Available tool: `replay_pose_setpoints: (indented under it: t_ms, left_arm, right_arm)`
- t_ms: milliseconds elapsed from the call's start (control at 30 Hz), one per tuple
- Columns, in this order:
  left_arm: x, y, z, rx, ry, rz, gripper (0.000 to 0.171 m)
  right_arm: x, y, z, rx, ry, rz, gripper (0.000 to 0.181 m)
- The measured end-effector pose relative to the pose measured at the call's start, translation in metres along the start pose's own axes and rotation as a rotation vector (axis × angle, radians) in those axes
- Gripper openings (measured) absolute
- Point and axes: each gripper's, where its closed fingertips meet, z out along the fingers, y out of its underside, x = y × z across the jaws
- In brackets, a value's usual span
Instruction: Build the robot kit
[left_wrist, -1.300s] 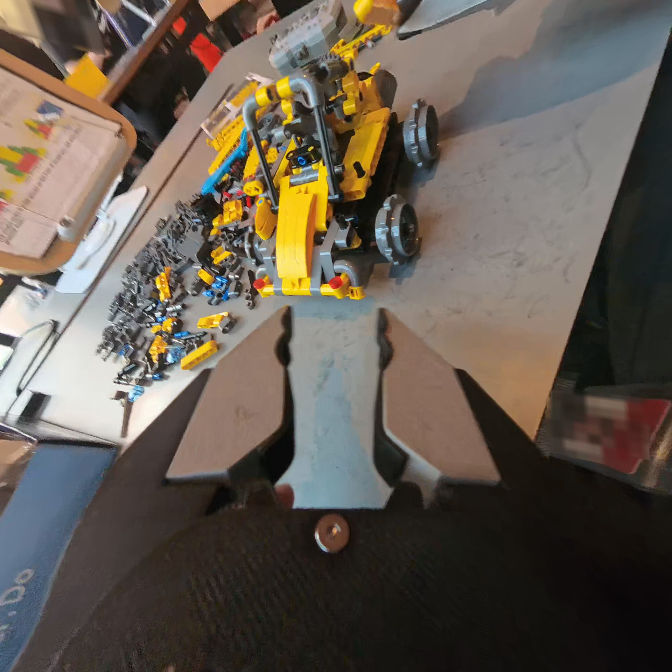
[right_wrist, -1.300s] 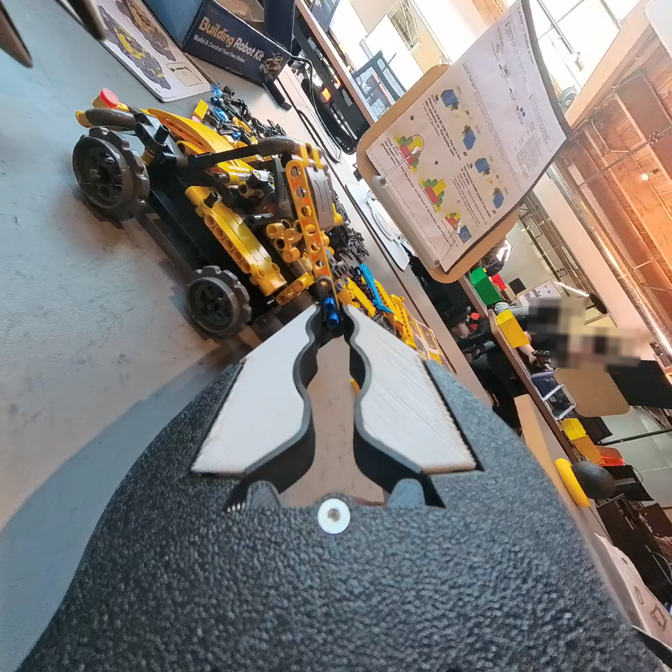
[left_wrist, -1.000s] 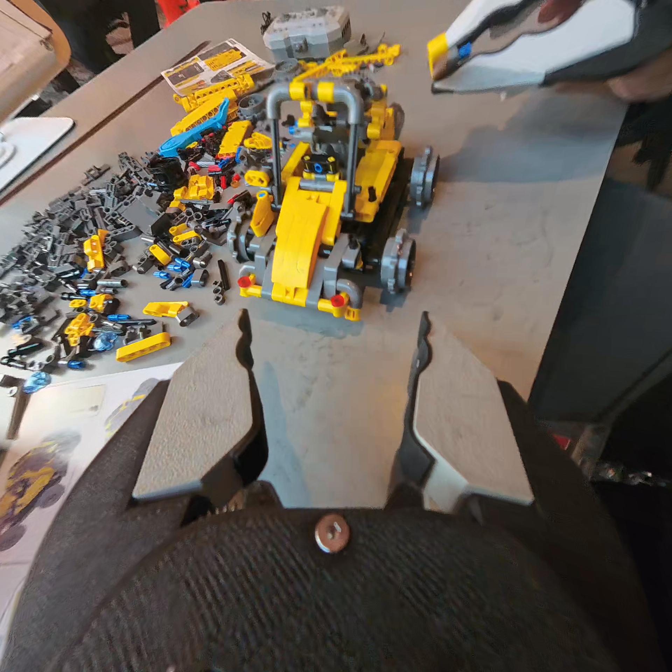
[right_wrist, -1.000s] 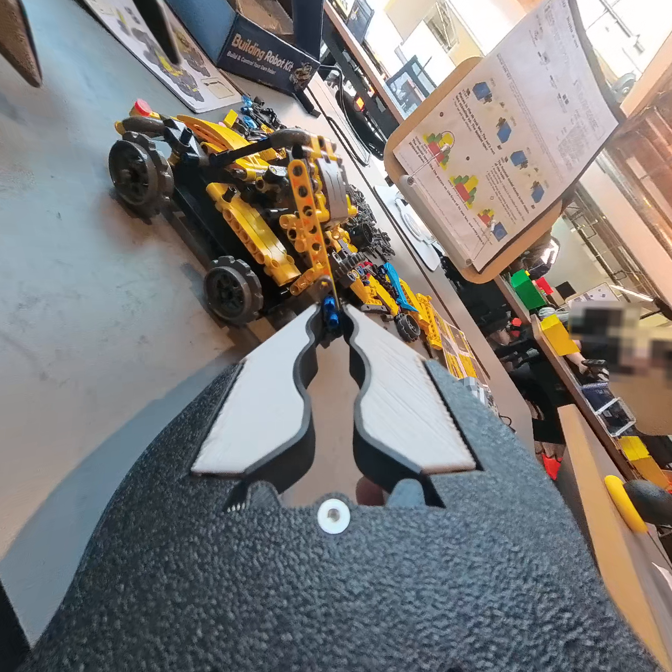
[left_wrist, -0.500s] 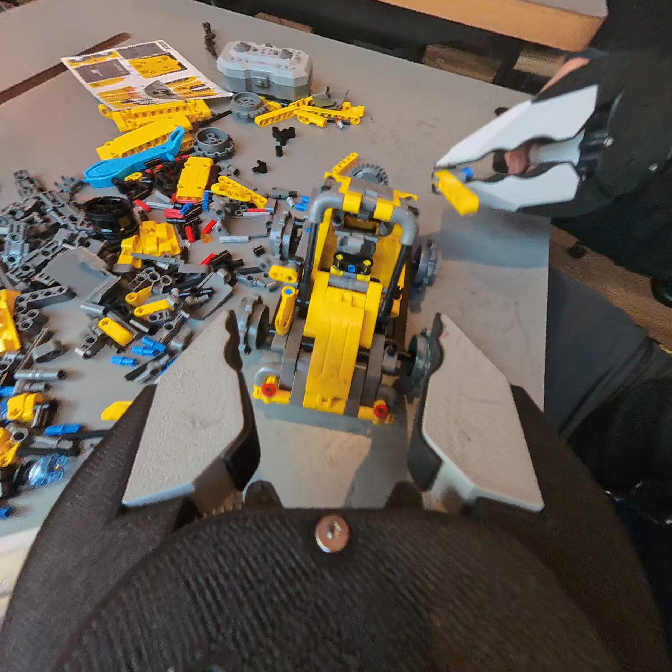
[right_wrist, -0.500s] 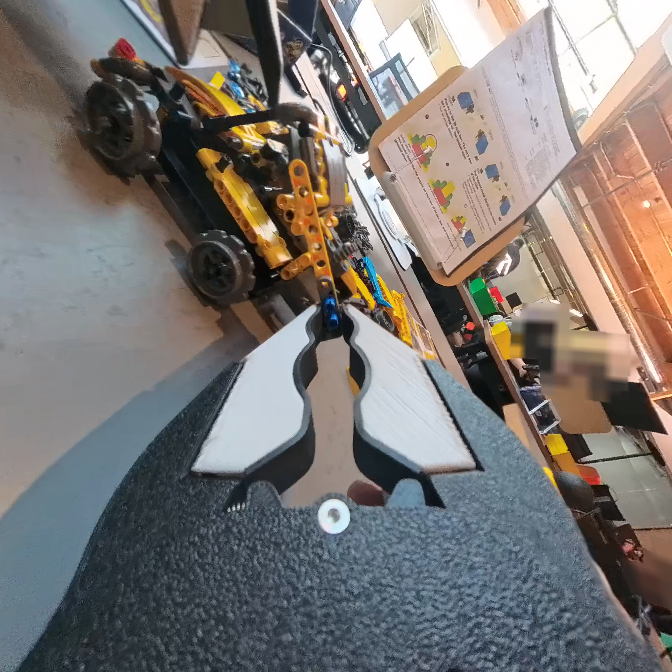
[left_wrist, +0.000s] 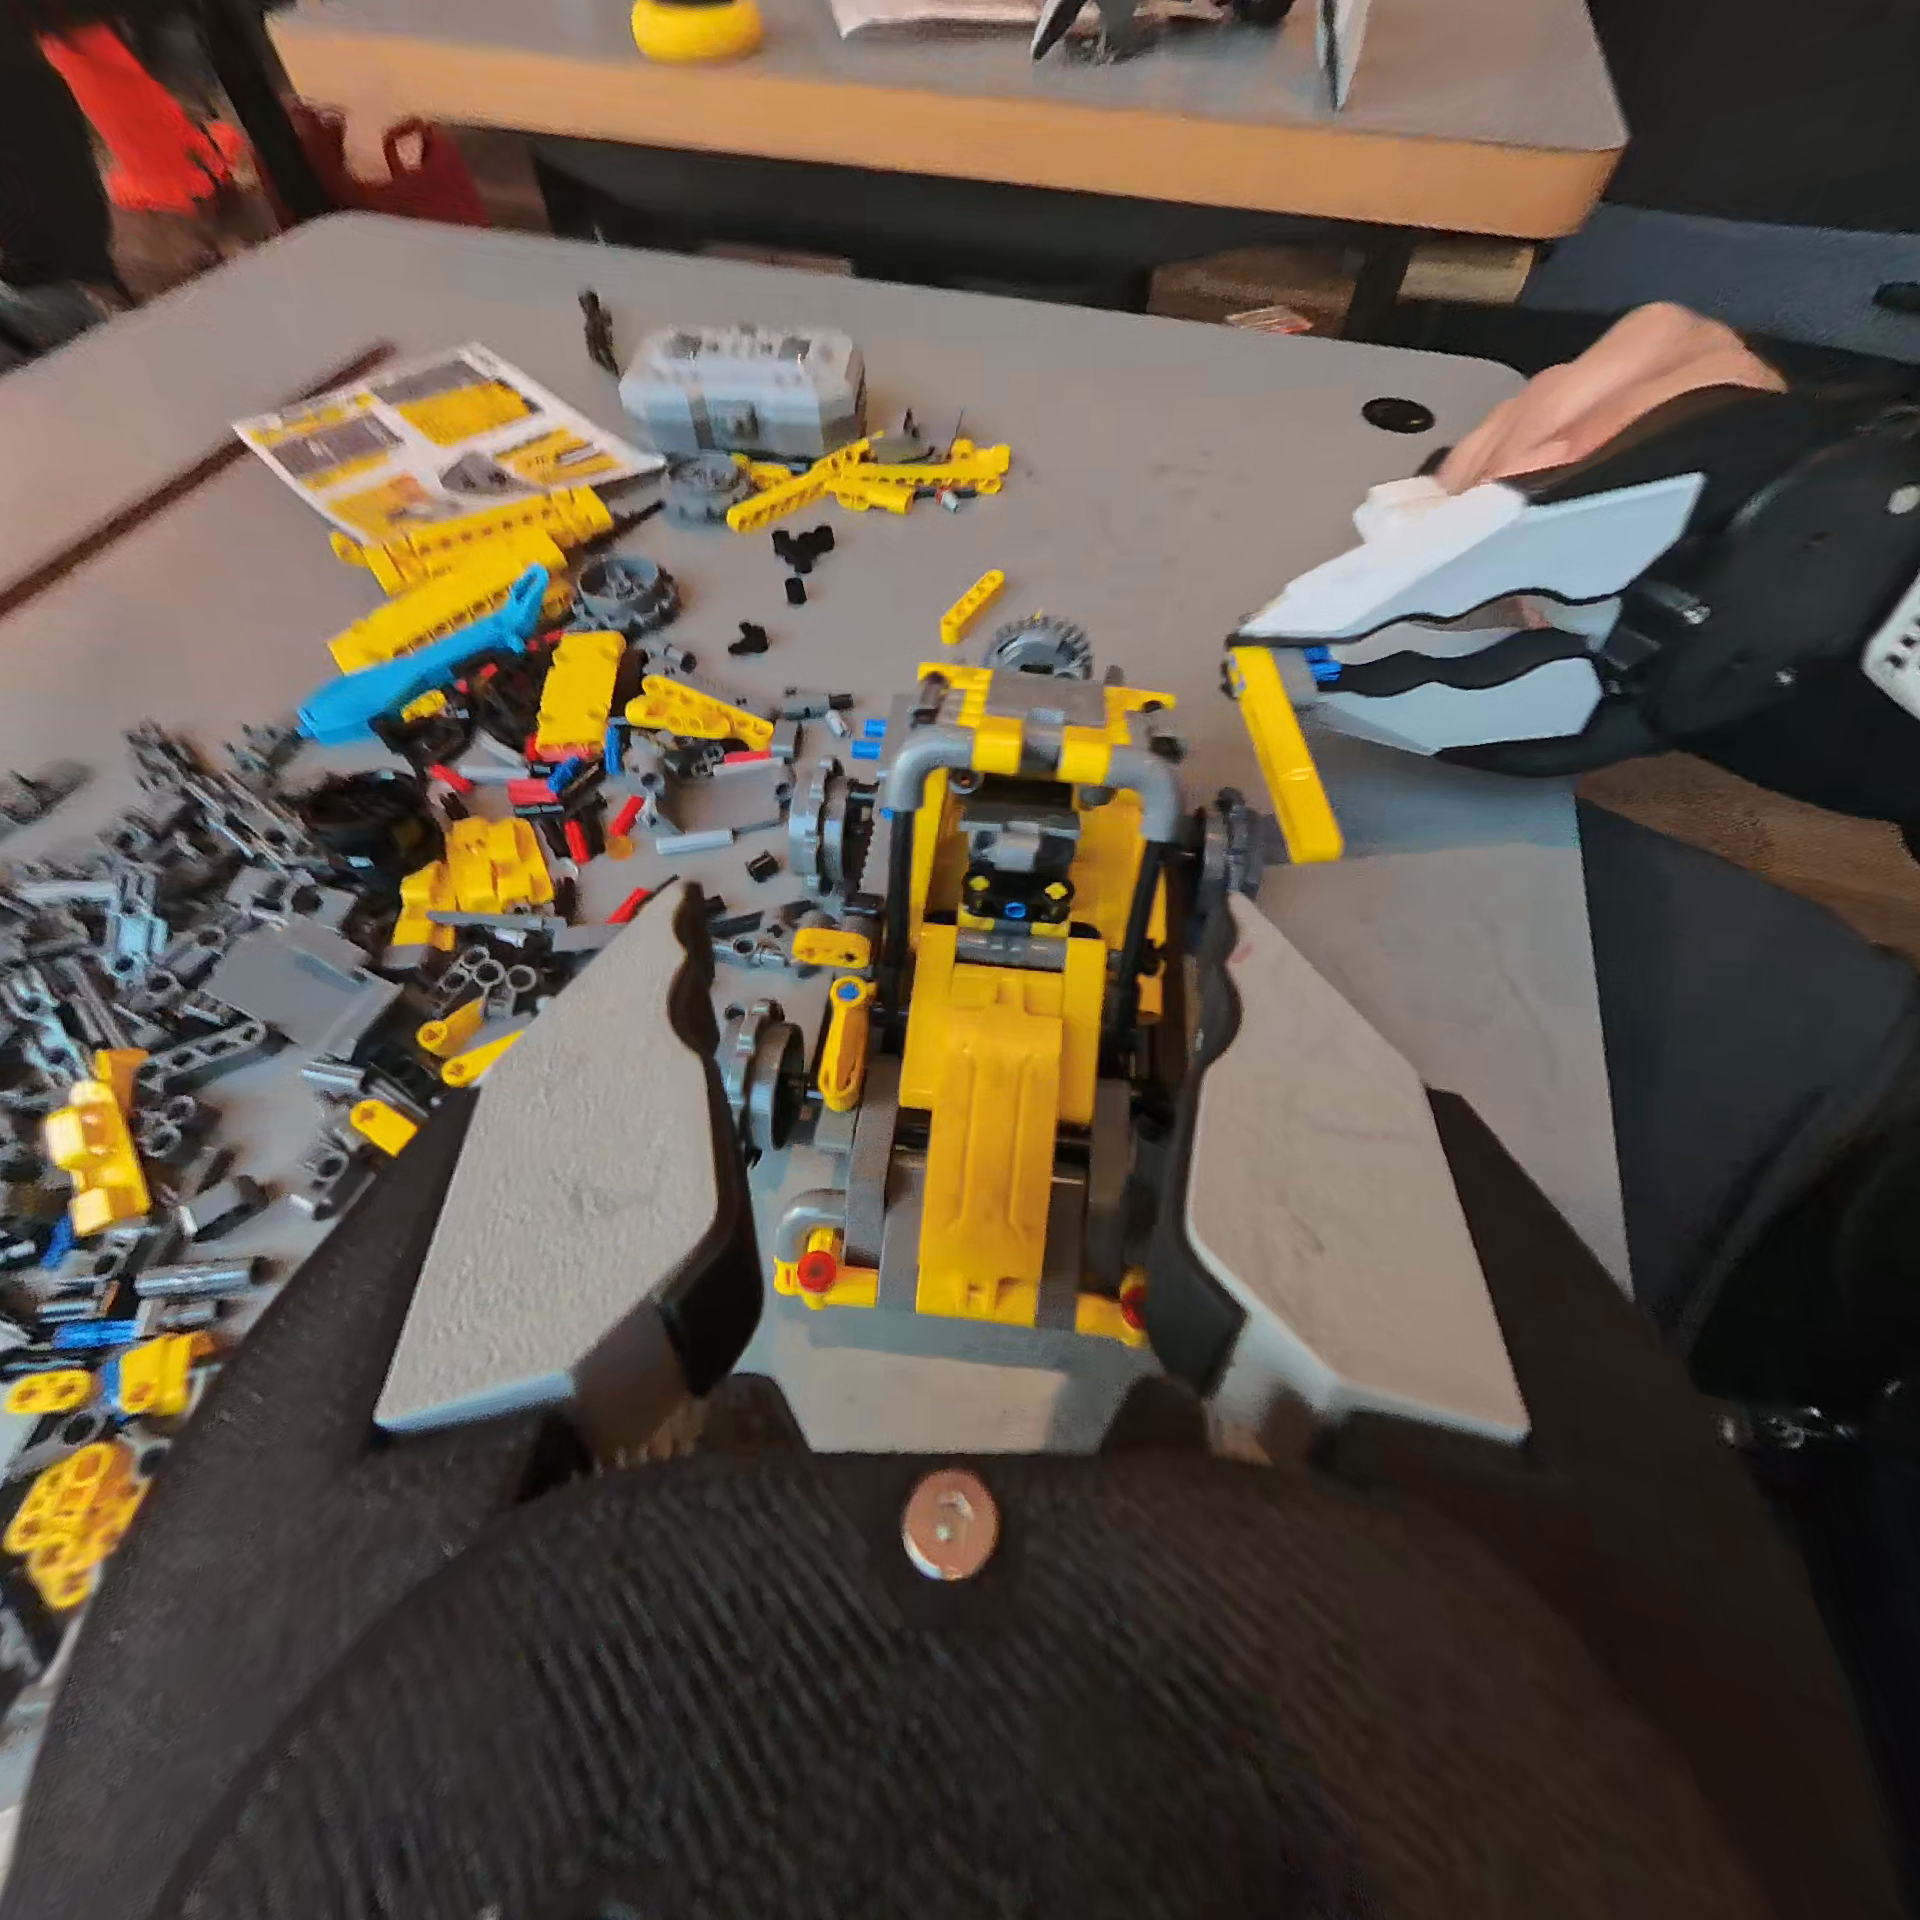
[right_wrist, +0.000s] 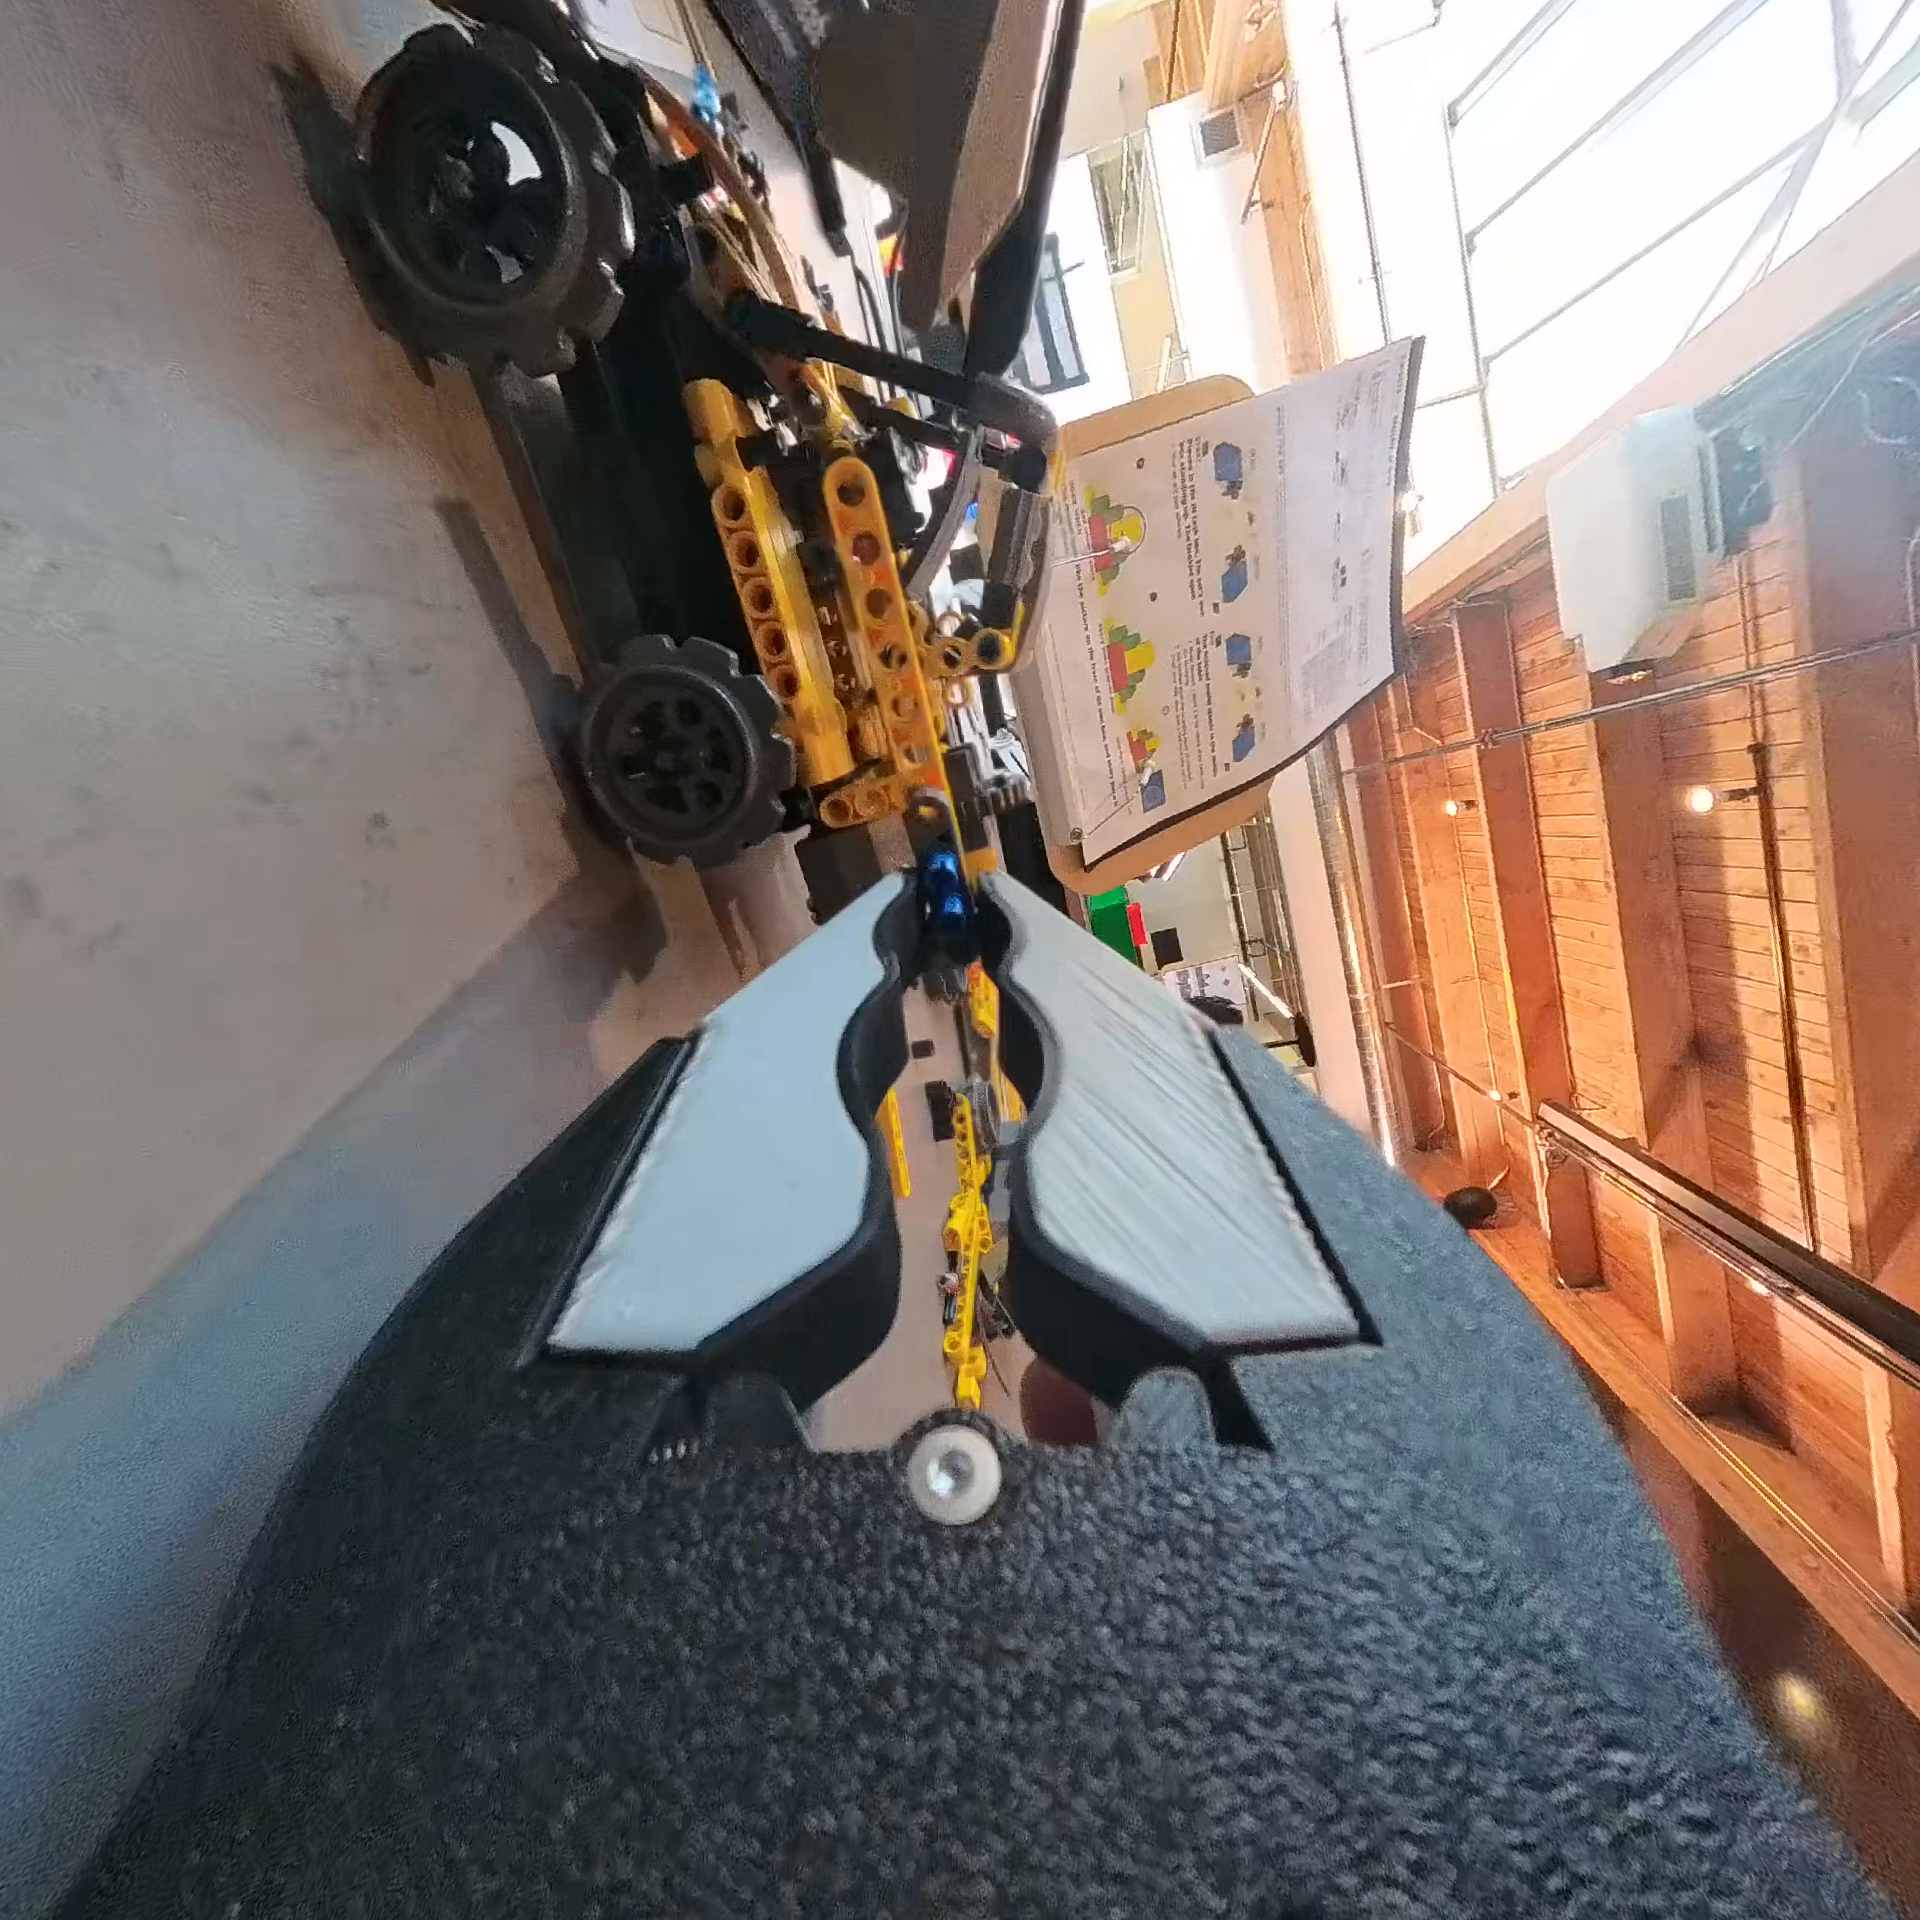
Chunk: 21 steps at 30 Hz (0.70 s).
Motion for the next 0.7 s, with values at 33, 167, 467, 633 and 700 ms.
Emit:
replay_pose_setpoints:
  t_ms: [33,167,467,633,700]
  left_arm:
    - [0.005,-0.002,-0.003,0.004,-0.004,0.029,0.090]
    - [0.039,0.001,-0.004,-0.032,0.031,0.132,0.065]
    - [0.093,0.005,0.017,-0.088,0.096,0.234,0.028]
    - [0.084,0.015,0.021,-0.095,0.041,0.268,0.006]
    - [0.083,0.013,0.021,-0.074,0.038,0.265,0.006]
  right_arm:
    - [0.000,0.001,0.000,0.000,-0.004,0.007,0.009]
    - [-0.003,-0.002,0.001,0.005,-0.014,-0.006,0.009]
    - [-0.002,-0.019,0.001,0.042,-0.003,-0.002,0.009]
    - [-0.007,-0.030,0.001,0.051,-0.011,-0.027,0.012]
    - [-0.006,-0.031,0.000,0.054,-0.004,-0.018,0.012]
